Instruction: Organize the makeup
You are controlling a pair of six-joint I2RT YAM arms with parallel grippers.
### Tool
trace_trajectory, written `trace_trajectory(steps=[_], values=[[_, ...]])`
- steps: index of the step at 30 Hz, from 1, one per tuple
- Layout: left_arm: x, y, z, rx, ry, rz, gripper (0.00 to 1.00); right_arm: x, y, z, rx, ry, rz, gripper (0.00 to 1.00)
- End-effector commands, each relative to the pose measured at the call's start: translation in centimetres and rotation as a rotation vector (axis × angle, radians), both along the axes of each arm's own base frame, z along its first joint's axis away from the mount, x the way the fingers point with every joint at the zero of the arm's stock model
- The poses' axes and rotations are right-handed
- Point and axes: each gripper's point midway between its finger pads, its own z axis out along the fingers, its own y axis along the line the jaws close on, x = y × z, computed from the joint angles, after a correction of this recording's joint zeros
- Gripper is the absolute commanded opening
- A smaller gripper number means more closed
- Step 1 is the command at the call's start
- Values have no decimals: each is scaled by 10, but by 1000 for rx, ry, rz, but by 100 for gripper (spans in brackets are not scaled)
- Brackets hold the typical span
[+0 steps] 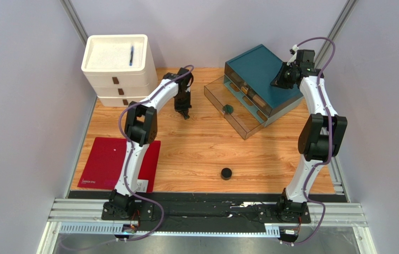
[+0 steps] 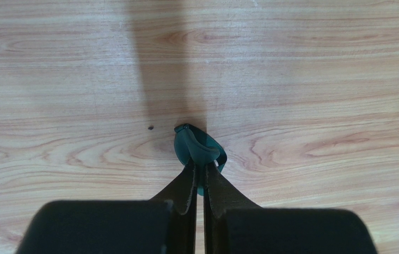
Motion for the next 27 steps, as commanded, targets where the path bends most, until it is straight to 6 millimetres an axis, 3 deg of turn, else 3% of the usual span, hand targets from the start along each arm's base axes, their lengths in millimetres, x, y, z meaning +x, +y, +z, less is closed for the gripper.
trace_trajectory(steps=[1,6,9,14,18,25,27], values=[[5,-20,53,-109,-103,-29,0,-69,-4,-99,-44,411,-5,1],[21,-68,132,-299,-290,-75,0,-68,-3,-102,-37,415,-3,0],[27,-95,163,-389,-360,-89,0,-68,-3,-102,-37,414,-3,0],[33,-129,164,-481,-357,-101,0,-68,-2,-102,-35,415,-1,0],[32,-146,145,-515,-311,-96,1,-69,-3,-101,-36,417,-2,0],[36,-172,143,-581,-324,-100,34,-70,-3,-101,-37,417,-1,0],[39,-176,147,-600,-329,-97,39,-70,-3,-101,-37,417,-1,0]])
